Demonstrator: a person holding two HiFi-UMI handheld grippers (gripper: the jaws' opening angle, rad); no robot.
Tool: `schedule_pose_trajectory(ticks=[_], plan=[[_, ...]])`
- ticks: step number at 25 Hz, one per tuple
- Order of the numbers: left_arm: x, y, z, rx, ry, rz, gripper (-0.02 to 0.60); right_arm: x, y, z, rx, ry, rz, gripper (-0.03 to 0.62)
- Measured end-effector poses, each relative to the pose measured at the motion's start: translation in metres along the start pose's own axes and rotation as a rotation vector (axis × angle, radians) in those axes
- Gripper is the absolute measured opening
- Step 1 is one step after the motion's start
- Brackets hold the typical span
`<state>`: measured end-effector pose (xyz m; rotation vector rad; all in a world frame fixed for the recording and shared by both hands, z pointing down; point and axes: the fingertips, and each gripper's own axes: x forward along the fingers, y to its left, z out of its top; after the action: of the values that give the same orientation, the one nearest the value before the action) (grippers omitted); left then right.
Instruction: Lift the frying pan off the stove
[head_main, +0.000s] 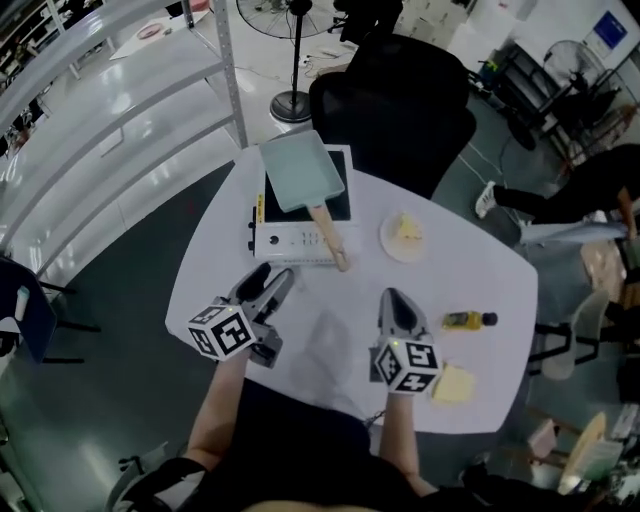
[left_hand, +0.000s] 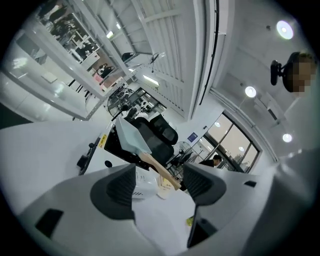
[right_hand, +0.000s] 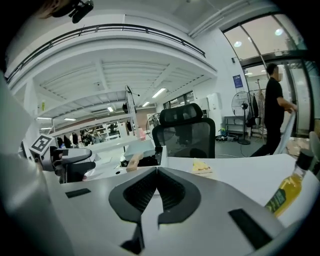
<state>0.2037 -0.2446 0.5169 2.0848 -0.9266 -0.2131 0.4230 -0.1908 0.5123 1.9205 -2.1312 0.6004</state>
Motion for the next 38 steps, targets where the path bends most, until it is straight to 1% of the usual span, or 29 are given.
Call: schedule_pose_trajectory(ticks=[5,13,16,18,19,22,23,25,28,32,35,38], plan=[[0.010,0.000,-0.007,-0.096,-0.014,-0.013,0.282,0.007,-0.005,-0.003,-0.005,0.021,0.031,0.006],[0.058,-0.002,-0.005,-0.326,-0.050,-0.118,0.282,0.012,-0.012,-0.011,0.000,0.047,0.046,0.006],[0.076,-0.003,-0.004,-0.362,-0.049,-0.157,0.282,0.014,-0.013,-0.014,0.003,0.054,0.044,0.006],[0.088,-0.001,-0.002,-0.389,-0.052,-0.166,0.282,0.016,-0.015,-0.016,0.008,0.064,0.039,0.006],[0.093,0.002,-0.001,-0.396,-0.053,-0.162,0.282,0.018,-0.016,-0.017,0.012,0.068,0.037,0.006],[0.105,0.017,0.002,-0.356,-0.031,-0.114,0.282,0.024,-0.016,-0.019,0.021,0.076,0.034,0.006],[0.110,0.019,0.002,-0.354,-0.024,-0.110,0.282,0.027,-0.016,-0.020,0.023,0.078,0.033,0.006],[0.121,0.020,0.001,-0.373,-0.019,-0.126,0.282,0.032,-0.018,-0.022,0.025,0.084,0.031,0.006],[0.137,0.019,-0.001,-0.431,-0.021,-0.165,0.282,0.039,-0.018,-0.023,0.028,0.088,0.032,0.006],[0.154,0.021,0.002,-0.418,-0.002,-0.173,0.282,0.046,-0.018,-0.023,0.031,0.092,0.029,0.006],[0.166,0.020,0.004,-0.420,0.011,-0.190,0.282,0.051,-0.020,-0.027,0.032,0.106,0.027,0.006],[0.176,0.018,0.003,-0.402,0.035,-0.209,0.282,0.054,-0.024,-0.030,0.035,0.114,0.021,0.006]])
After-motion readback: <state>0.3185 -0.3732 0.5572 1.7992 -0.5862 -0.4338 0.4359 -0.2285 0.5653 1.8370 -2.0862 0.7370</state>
